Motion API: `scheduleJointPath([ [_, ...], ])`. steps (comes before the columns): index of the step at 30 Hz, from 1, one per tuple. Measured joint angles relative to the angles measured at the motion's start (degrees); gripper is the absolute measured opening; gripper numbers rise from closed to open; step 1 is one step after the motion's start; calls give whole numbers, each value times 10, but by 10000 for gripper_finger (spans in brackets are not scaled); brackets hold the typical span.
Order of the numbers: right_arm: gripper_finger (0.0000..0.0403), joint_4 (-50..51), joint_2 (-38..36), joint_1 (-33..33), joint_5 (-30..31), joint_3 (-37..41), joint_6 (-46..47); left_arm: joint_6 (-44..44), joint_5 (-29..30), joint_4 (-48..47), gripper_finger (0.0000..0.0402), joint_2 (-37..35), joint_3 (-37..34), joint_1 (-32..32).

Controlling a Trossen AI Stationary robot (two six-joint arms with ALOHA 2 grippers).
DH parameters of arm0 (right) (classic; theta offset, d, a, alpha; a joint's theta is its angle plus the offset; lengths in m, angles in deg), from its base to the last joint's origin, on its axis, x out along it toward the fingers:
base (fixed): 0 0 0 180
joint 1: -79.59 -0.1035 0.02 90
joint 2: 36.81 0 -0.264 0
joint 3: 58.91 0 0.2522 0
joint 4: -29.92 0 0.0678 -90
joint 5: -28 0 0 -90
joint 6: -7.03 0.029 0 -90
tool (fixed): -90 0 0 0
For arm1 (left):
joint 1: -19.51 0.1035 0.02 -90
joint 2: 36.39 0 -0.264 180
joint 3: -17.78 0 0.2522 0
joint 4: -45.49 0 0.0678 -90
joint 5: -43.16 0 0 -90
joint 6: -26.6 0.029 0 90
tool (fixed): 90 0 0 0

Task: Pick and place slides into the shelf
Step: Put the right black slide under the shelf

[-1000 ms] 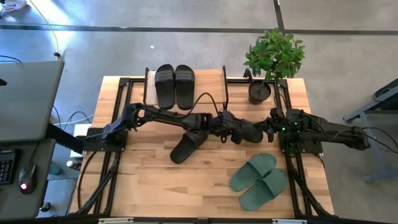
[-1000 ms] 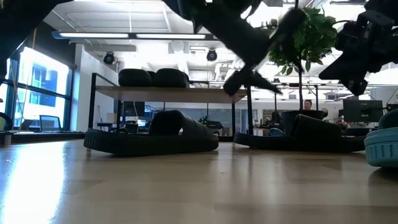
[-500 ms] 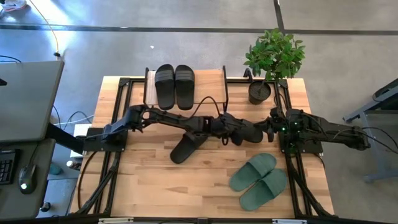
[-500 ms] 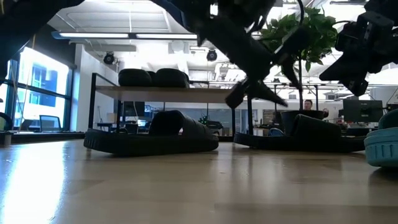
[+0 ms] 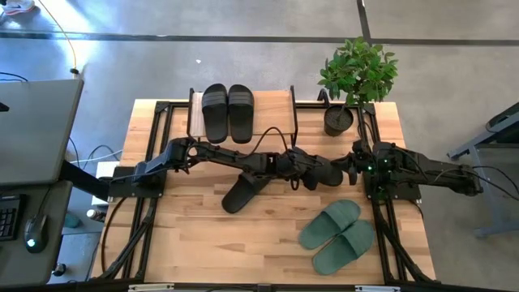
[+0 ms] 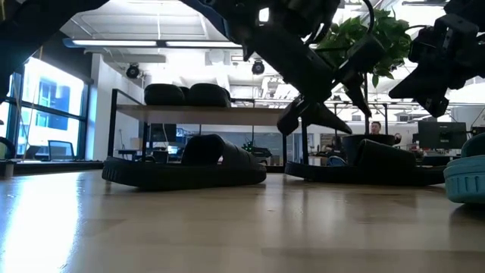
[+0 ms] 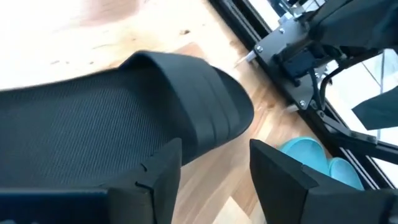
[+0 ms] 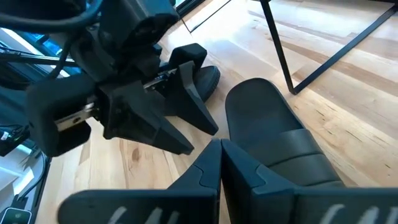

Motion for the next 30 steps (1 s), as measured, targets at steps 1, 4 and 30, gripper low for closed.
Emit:
scheduleJointPath([
  [1,0,0,0,0,0,0,0,1,0,0,181,0,0,0],
  [4,0,0,0,0,1,0,3,1,3,7,199,11,1,0],
  [30,0,81,0,0,30,0,82,1,-6,40,266,45,0,8],
])
